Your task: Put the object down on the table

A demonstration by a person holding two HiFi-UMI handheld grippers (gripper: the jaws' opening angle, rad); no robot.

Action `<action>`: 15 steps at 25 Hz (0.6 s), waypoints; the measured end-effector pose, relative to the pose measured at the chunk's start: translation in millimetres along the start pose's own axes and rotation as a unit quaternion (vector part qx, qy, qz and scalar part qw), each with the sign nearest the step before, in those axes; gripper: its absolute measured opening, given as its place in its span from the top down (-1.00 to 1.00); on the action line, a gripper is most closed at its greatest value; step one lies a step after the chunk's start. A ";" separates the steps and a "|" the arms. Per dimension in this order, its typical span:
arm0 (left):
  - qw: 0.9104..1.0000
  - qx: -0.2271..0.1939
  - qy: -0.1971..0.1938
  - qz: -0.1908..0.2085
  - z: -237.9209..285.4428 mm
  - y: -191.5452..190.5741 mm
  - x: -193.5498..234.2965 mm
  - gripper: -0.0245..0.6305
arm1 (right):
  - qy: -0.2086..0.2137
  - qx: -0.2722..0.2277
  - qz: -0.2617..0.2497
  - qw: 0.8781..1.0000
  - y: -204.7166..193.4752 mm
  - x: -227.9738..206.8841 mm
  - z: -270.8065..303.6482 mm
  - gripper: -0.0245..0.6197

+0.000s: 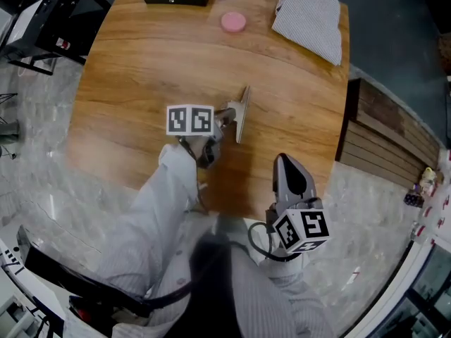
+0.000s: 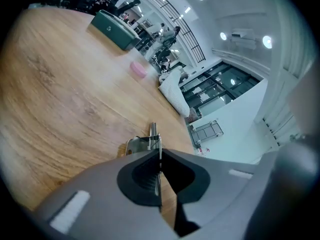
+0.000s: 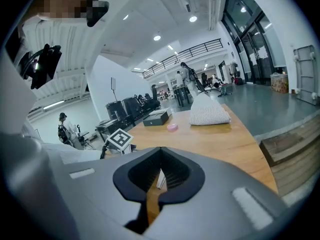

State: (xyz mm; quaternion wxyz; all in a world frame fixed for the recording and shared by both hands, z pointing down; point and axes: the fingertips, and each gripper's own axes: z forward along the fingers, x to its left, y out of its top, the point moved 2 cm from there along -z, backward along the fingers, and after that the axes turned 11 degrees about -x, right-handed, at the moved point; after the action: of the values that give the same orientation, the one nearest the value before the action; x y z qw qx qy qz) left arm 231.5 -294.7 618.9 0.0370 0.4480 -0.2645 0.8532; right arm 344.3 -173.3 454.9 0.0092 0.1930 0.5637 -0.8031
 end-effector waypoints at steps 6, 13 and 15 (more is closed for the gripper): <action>0.999 0.006 -0.010 -0.044 1.9 -3.7 9.7 0.85 | 0.008 0.003 -0.004 1.000 5.5 6.4 7.4 0.88; 0.996 -0.018 -0.030 -0.085 -38.1 -0.6 18.3 0.46 | 0.013 -0.007 -0.007 1.000 11.3 9.5 4.4 0.88; 0.995 -0.052 -0.049 -0.071 -70.6 6.7 2.6 0.57 | 0.029 -0.019 -0.010 0.999 20.3 16.2 2.6 0.88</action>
State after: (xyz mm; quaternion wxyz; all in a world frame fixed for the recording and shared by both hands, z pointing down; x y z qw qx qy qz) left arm 175.3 -266.7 585.7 0.1077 0.5044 -0.2774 0.8106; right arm 333.2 -179.7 432.2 -0.0119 0.2106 0.5804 -0.7865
